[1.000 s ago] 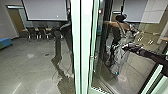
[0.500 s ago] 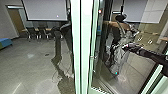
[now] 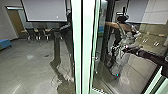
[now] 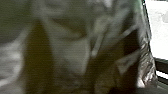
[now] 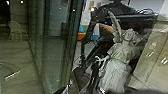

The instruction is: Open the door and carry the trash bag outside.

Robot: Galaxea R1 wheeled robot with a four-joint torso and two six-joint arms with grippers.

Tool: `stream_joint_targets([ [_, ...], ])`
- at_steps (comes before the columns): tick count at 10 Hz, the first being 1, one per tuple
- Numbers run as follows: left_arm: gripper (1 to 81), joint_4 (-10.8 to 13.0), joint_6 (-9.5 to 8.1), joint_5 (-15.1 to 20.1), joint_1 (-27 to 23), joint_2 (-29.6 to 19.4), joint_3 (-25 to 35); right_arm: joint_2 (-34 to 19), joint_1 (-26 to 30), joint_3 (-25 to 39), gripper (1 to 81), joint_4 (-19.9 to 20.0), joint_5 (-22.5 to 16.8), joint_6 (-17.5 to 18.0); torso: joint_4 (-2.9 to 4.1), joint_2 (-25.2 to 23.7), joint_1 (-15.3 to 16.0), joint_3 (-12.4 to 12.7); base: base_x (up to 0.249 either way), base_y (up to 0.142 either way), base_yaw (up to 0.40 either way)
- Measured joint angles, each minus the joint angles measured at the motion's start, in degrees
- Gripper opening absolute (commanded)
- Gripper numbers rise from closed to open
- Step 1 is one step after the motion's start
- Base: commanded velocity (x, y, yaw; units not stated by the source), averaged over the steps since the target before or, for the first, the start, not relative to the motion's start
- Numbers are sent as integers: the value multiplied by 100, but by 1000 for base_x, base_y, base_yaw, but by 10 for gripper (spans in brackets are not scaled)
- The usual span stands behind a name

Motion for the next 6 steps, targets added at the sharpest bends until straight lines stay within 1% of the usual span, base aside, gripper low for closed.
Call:
stream_joint_targets([
  [1, 10, 0, 2, -4, -12, -11, -2, 0, -2, 0, 811, 0, -41, -2, 0, 0, 0, 0, 74, 0, 0],
  [2, 10, 0, 0, -1, -12, -11, -2, -15, 0, -26, 811, -1, -49, -5, 0, 2, 2, -2, 0, 0, 0],
  [4, 10, 0, 0, -4, -33, -11, -2, -33, 39, -107, 811, -107, 74, -68, 0, 11, 13, -4, 0, 0, 0],
  [6, 10, 0, 0, 0, -9, -11, -2, -202, 151, -108, 811, -130, 130, -71, 0, 13, 15, -6, 0, 0, 0],
])
